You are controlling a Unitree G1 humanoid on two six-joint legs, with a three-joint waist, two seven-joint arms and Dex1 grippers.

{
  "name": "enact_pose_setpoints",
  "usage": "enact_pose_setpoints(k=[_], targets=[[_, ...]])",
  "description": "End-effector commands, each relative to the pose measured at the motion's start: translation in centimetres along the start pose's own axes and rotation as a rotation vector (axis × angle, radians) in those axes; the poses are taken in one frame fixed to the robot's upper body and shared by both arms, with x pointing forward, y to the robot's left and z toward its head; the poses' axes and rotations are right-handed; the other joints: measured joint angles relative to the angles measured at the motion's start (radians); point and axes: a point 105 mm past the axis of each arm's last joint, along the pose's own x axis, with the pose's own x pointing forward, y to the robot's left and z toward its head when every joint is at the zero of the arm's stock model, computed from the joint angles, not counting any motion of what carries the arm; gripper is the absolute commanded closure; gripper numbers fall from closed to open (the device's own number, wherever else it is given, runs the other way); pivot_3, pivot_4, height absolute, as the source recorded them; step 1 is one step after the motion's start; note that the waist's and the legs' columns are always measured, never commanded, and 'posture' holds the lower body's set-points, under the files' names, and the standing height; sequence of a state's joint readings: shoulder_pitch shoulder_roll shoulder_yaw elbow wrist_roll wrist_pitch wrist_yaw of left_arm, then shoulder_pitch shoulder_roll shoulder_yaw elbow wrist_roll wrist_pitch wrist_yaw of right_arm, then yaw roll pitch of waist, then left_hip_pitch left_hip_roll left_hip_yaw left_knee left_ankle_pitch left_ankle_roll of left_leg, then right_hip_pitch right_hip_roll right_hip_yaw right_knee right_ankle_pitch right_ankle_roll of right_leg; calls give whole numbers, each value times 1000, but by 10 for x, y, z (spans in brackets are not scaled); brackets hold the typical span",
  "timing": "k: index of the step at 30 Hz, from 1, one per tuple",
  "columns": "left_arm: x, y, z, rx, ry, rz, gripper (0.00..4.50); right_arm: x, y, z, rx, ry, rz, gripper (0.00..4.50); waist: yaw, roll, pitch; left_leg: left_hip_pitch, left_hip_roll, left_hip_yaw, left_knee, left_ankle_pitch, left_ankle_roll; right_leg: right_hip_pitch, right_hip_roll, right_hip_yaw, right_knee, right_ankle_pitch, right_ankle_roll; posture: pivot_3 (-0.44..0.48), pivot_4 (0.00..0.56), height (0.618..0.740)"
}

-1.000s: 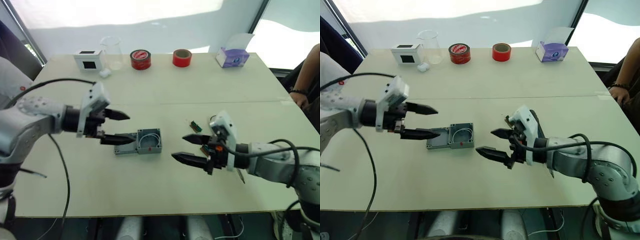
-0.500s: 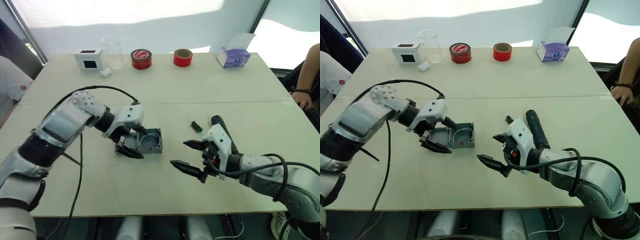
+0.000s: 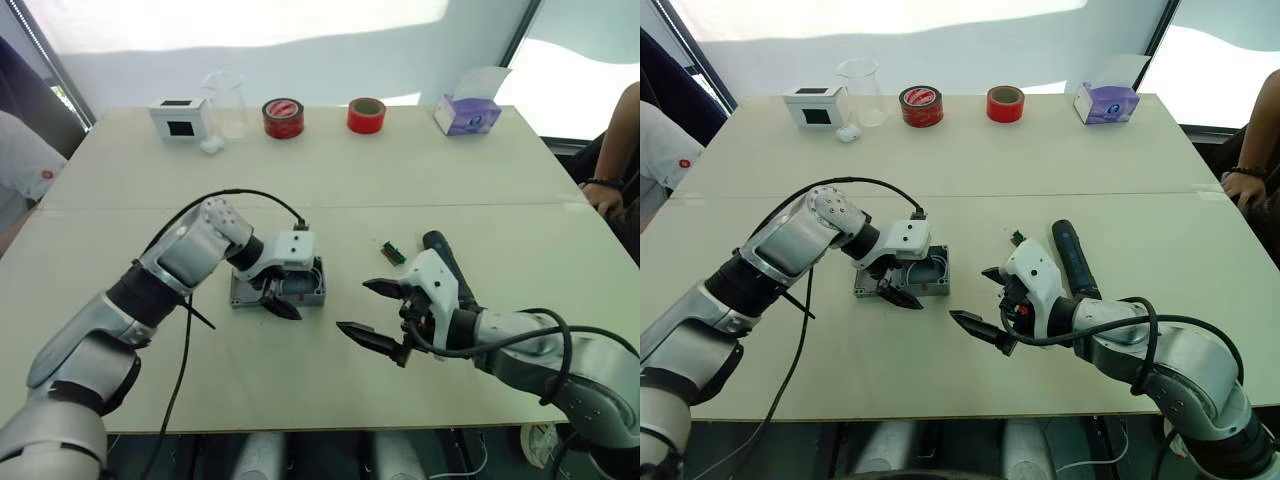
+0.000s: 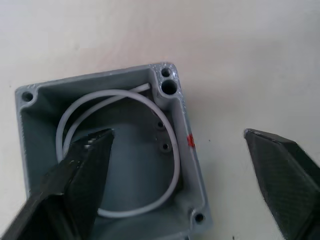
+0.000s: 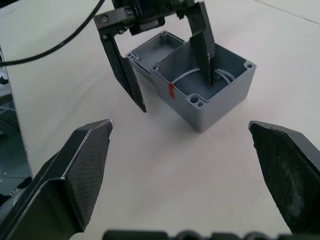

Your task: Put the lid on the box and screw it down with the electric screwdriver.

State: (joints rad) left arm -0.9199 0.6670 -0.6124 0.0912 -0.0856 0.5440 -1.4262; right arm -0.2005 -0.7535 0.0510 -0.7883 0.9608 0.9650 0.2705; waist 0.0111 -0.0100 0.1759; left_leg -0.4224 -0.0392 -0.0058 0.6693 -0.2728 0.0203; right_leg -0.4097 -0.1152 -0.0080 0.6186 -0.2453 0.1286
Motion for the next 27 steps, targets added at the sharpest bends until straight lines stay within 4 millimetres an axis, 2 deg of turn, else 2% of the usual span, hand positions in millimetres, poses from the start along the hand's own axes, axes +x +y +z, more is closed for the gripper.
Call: enact_pose_setpoints(k=[1,7,8,14,17,22,27], targets=[[-3,2,4,33,18,12,2013,0,-1,8,-25,-33,-15,0,0,0,0,0,0,0,0,0,0,0,0,0,0,0,0,0,150,740],[-1,1,2,47,41,2,4316,1,-2,7,-21,-34,-27,0,2,0,0,0,0,0,0,0,0,0,0,0,0,0,0,0,150,740],[0,1,2,46,40,2,4418,1,-2,7,-21,-34,-28,0,3,0,0,0,0,0,0,0,0,0,0,0,1,0,0,0,150,740],[-3,3,9,97,34,-11,4418,-2,-5,4,-18,-21,-42,0,2,0,-1,1,0,0,1,0,0,1,0,0,1,0,0,0,150,740],[-10,9,15,192,22,-10,4418,-8,-4,1,-10,-5,-21,0,4,0,-1,1,0,0,1,0,0,1,0,0,1,0,0,0,150,740],[-18,1,32,392,-50,-137,4418,-21,2,1,26,17,52,0,1,0,0,0,0,0,1,0,0,0,0,0,1,0,0,0,150,740],[-5,6,28,478,-3,-205,4418,-24,3,1,32,25,55,0,1,0,-1,0,0,0,1,0,0,1,-1,0,1,0,0,0,150,740]])
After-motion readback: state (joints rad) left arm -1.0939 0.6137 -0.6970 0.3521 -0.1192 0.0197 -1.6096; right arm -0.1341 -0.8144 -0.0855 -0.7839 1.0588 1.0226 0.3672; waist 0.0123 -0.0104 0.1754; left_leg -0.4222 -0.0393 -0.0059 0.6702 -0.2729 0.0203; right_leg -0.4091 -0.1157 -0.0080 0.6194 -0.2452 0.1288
